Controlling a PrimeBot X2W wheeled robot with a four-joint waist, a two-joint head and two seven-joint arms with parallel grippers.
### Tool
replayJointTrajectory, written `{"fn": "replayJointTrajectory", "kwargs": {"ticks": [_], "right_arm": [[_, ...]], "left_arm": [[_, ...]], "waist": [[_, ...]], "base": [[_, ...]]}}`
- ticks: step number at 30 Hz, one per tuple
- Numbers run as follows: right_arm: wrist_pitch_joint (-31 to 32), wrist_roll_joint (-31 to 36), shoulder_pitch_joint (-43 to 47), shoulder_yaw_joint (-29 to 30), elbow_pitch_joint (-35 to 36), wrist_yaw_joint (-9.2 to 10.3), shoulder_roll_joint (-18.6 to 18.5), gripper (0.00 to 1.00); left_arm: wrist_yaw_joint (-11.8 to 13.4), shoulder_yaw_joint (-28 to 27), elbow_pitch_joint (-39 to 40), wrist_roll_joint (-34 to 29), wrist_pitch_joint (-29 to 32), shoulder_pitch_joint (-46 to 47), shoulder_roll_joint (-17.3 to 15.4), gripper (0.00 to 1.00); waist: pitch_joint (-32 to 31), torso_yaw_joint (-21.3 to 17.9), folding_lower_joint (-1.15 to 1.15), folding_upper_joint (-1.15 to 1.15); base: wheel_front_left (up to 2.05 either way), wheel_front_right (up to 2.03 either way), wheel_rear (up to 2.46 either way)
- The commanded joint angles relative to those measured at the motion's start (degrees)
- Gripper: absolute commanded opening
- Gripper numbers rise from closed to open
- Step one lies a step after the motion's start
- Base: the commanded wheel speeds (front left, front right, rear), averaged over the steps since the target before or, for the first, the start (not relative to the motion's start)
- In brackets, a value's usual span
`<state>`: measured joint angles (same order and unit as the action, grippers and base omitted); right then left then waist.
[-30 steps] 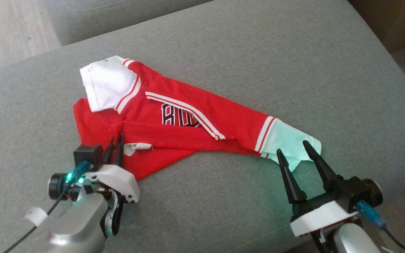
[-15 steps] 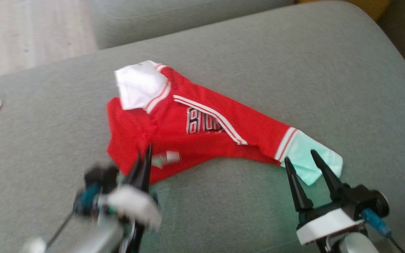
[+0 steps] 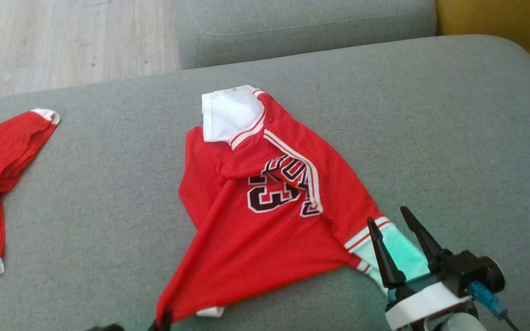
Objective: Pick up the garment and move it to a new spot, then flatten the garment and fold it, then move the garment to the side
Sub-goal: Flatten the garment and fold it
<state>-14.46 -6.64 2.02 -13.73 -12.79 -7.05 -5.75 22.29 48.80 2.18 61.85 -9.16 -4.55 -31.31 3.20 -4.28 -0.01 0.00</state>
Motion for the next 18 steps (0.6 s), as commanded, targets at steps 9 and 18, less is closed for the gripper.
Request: {"fn": "replayJointTrajectory", "kwargs": {"ticks": [9,18], "right_arm": [[-0.54,-0.54,-0.87,-1.83,1.49,-0.44,-1.13,1.00],[-0.54,-0.61,-2.35,-2.21,1.87,-0.44,-0.75,1.00]], "left_arm": [[2.28,-5.02,-0.28,1.34,-0.96,-1.29,-5.16,1.00],[0.75,-4.52,8.05,-2.09,1.18,9.43,-2.77,1.00]], "waist": [[-0.37,-1.99,0.01,0.00],[1.56,-6.25,0.01,0.00]], "base": [[0.00,0.00,0.00],[0.00,0.00,0.00]]}}
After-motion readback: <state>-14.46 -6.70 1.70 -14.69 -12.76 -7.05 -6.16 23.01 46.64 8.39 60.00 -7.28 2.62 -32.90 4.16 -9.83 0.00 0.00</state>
